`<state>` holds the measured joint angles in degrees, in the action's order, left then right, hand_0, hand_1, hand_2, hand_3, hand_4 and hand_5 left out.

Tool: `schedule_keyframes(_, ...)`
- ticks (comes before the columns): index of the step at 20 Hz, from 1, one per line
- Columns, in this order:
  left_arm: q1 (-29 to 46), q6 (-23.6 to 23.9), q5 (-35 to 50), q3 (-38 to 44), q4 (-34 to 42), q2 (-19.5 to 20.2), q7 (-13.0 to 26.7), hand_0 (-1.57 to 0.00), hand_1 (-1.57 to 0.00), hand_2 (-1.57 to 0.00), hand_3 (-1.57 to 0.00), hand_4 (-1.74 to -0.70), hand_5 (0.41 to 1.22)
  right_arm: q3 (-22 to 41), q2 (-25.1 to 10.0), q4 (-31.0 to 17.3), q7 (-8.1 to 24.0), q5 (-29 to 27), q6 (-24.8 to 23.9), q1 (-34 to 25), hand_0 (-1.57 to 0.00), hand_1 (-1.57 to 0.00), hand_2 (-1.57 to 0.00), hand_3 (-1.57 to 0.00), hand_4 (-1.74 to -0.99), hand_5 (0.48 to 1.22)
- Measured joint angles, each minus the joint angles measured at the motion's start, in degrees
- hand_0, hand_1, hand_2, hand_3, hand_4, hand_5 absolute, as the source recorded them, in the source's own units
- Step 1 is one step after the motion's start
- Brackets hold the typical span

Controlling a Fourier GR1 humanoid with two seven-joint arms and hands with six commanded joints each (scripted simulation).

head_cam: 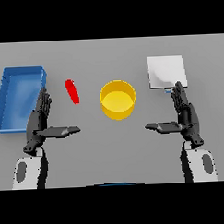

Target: Pick up the red beaker and tilt it to pour out 1 green nut into yellow bowl. Pick up the yellow bowl and place it on the metallic measuring scale.

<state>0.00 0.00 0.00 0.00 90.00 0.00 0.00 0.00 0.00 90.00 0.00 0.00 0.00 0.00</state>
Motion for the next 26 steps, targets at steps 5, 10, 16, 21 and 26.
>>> schedule_keyframes(5,-1.4,0.0,0.4,0.8,-1.2,0.5,0.5,0.00,0.00,0.00,0.00,-1.09,0.623,0.5,0.6,0.0,0.1,0.5,-0.4,-0.1,0.00,0.00,0.00,0.00,-1.128,0.660)
schedule_keyframes(10,4.4,0.9,-6.9,-4.2,4.9,2.3,-1.5,0.00,0.00,0.00,0.00,-1.10,0.615,8.1,-1.6,5.1,-7.4,15.2,-3.9,4.6,0.00,0.00,0.00,0.00,-1.126,0.668)
schedule_keyframes(16,2.9,1.3,-9.4,-5.3,3.8,2.8,1.2,0.00,0.00,0.00,0.00,-1.10,0.617,8.7,-1.5,6.8,-6.1,15.9,-4.1,5.5,0.00,0.00,0.00,0.00,-1.127,0.652)
schedule_keyframes(21,-4.5,2.8,-10.3,-3.7,-5.8,2.1,-2.1,0.00,0.00,0.00,0.00,-1.15,0.636,7.9,-1.8,7.4,-5.8,14.0,-3.1,6.1,0.00,0.00,0.00,0.00,-1.182,0.655)
schedule_keyframes(26,-12.4,4.2,-10.5,-1.2,-15.1,2.2,-3.2,0.00,0.00,0.00,0.00,-1.15,0.629,8.3,-1.2,6.2,-7.2,14.0,-2.9,6.0,0.00,0.00,0.00,0.00,-1.229,0.667)
